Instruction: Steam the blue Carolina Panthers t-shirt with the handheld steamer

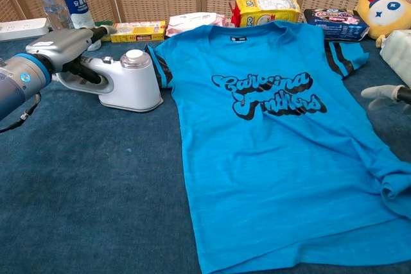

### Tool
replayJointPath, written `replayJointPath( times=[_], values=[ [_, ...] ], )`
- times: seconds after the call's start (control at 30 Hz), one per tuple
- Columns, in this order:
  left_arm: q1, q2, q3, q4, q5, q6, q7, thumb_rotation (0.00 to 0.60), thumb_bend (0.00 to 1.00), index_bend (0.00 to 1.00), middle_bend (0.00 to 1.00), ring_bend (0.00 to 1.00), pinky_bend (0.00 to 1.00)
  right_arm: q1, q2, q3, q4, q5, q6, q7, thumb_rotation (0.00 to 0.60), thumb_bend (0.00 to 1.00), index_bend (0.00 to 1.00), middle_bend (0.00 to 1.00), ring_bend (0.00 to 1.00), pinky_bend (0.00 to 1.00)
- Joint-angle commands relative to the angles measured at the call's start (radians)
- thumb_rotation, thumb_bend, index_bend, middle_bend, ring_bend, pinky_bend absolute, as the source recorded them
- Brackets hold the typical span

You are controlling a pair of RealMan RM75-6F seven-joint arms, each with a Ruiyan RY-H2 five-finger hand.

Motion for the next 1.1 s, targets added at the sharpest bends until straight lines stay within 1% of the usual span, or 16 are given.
replayJointPath(
  times=[0.03,0.33,0.4,0.5,0.53,0.67,0.7,0.9,1.0,1.1],
  values=[
    [0.000,0.002,-0.001,-0.002,0.003,0.007,-0.002,0.346,0.08,0.00,0.00,0.00,0.19,0.000,0.001,0.000,-0.001,0.000,0.001,0.001,0.600,0.18,0.05,0.17,0.15,0.19],
    [0.007,0.006,0.013,-0.006,0.024,0.031,-0.007,0.334,0.08,0.00,0.00,0.00,0.19,-0.002,0.002,0.000,-0.001,-0.002,0.003,0.002,0.600,0.17,0.05,0.18,0.15,0.19],
    [0.012,0.006,0.020,-0.006,0.029,0.034,-0.009,0.322,0.08,0.00,0.00,0.00,0.19,-0.002,0.001,-0.001,-0.001,-0.002,0.003,0.002,0.600,0.17,0.05,0.18,0.15,0.19],
    [0.021,0.006,0.029,-0.008,0.038,0.045,-0.018,0.271,0.08,0.00,0.00,0.00,0.19,-0.004,0.002,-0.002,-0.001,-0.003,0.004,0.001,0.600,0.17,0.05,0.18,0.15,0.19],
    [0.025,0.007,0.033,-0.008,0.044,0.053,-0.022,0.265,0.08,0.00,0.00,0.00,0.19,-0.004,0.002,-0.002,-0.001,-0.003,0.004,0.001,0.600,0.17,0.05,0.18,0.15,0.19],
    [0.043,0.004,0.052,0.000,0.071,0.088,-0.051,0.289,0.08,0.00,0.00,0.00,0.19,-0.004,0.003,-0.003,-0.003,-0.004,0.004,-0.001,0.600,0.17,0.05,0.18,0.15,0.19],
    [0.060,0.002,0.068,0.003,0.082,0.102,-0.062,0.292,0.08,0.00,0.00,0.00,0.19,-0.004,0.002,-0.005,-0.003,-0.005,-0.001,-0.003,0.600,0.17,0.05,0.18,0.15,0.19],
    [0.086,0.006,0.082,0.004,0.103,0.132,-0.102,0.297,0.09,0.00,0.00,0.00,0.19,-0.003,0.004,-0.007,-0.013,-0.008,-0.003,-0.014,0.600,0.17,0.05,0.18,0.15,0.19],
    [0.097,0.020,0.085,-0.013,0.110,0.147,-0.116,0.298,0.09,0.00,0.00,0.00,0.19,-0.004,0.007,-0.007,-0.019,-0.007,-0.003,-0.020,0.600,0.17,0.05,0.18,0.15,0.19],
    [0.121,0.054,0.089,-0.062,0.122,0.182,-0.136,0.292,0.09,0.00,0.00,0.00,0.19,-0.005,0.012,-0.007,-0.028,-0.006,-0.003,-0.030,0.600,0.17,0.05,0.18,0.15,0.19]
  ],
)
